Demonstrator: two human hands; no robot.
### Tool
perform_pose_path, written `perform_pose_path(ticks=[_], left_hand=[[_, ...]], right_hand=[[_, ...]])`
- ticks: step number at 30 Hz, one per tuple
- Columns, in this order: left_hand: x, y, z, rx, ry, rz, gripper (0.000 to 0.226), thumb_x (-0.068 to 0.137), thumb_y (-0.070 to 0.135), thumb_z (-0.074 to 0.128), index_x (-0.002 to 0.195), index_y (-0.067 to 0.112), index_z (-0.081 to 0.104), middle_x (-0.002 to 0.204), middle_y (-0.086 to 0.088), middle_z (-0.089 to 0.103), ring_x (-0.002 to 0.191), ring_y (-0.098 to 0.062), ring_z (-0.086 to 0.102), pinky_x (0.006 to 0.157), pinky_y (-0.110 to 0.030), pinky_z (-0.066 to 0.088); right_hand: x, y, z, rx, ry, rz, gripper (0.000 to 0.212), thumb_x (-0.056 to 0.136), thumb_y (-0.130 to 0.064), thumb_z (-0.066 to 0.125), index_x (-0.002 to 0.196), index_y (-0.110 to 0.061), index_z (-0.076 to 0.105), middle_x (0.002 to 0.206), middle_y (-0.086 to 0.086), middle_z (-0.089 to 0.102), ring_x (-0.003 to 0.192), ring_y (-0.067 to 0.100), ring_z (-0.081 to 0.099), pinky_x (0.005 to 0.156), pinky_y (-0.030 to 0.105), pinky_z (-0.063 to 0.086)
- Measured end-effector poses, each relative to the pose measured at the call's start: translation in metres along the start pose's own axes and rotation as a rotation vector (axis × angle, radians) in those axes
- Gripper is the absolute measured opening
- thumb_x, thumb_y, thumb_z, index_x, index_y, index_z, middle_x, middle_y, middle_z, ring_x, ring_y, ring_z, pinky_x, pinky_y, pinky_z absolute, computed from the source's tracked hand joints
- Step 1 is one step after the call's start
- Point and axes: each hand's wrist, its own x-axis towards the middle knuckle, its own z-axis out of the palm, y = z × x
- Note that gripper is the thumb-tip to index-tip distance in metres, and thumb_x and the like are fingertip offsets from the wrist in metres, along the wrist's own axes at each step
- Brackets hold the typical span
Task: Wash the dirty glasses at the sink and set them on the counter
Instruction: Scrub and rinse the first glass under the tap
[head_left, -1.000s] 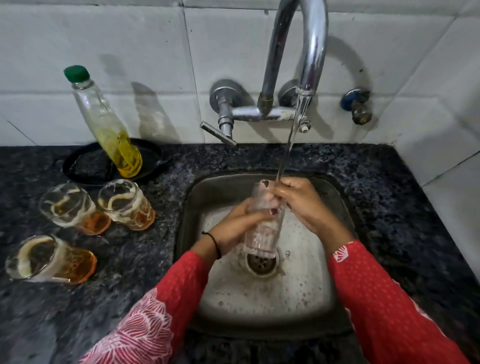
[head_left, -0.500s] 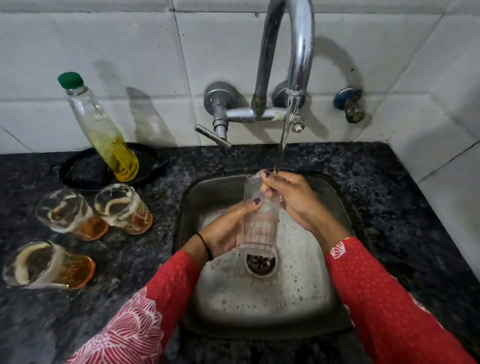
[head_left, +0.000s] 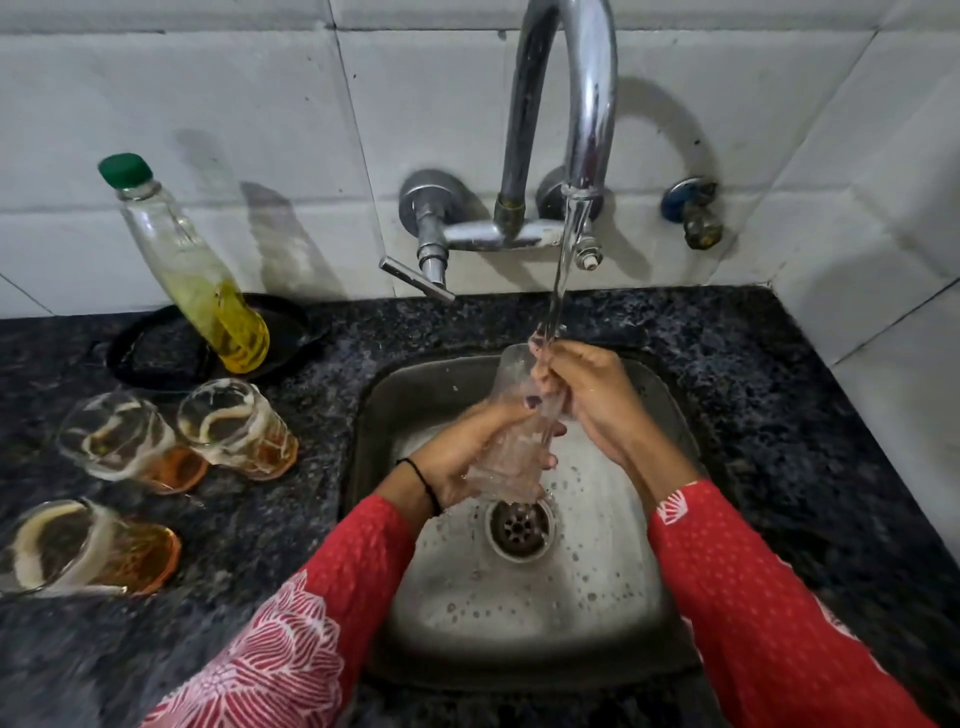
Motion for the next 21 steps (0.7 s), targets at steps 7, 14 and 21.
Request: perform_pose_path(ticks=[7, 14, 21], left_hand=[[0.013, -0.013, -0.002, 0.637, 0.347, 0.151, 0.071, 0.072, 0.032, 0.079, 0.128, 0.016, 0.039, 0.117, -0.001, 0.058, 0.099, -0.012, 0.06, 0.084, -0.031, 0.052], [-0.004, -0.01, -0.002, 0.034, 0.088, -0.054, 0.03, 0.087, 0.035, 0.06, 0.111, 0.017, 0.061, 0.104, -0.008, 0.064, 0.079, -0.021, 0.064, 0.06, -0.035, 0.057], [-0.008, -0.001, 0.001, 0.223, 0.141, 0.136, 0.052, 0.077, 0.022, 0.07, 0.125, 0.015, 0.053, 0.115, -0.008, 0.064, 0.093, -0.016, 0.067, 0.071, -0.027, 0.057]], right_hand=[[-0.005, -0.006, 0.003, -0.395, -0.091, 0.062, 0.025, 0.092, -0.012, 0.056, 0.068, -0.009, 0.064, 0.061, 0.007, 0.06, 0.059, 0.014, 0.056, 0.067, 0.026, 0.044], [-0.011, 0.0, 0.006, -0.257, -0.039, 0.013, 0.025, 0.092, -0.013, 0.058, 0.07, -0.006, 0.065, 0.06, 0.002, 0.06, 0.051, 0.004, 0.054, 0.058, 0.017, 0.045], [-0.018, 0.002, 0.011, -0.037, -0.009, -0.005, 0.03, 0.091, -0.02, 0.061, 0.061, -0.015, 0.064, 0.058, -0.001, 0.06, 0.056, 0.01, 0.054, 0.059, 0.026, 0.044]])
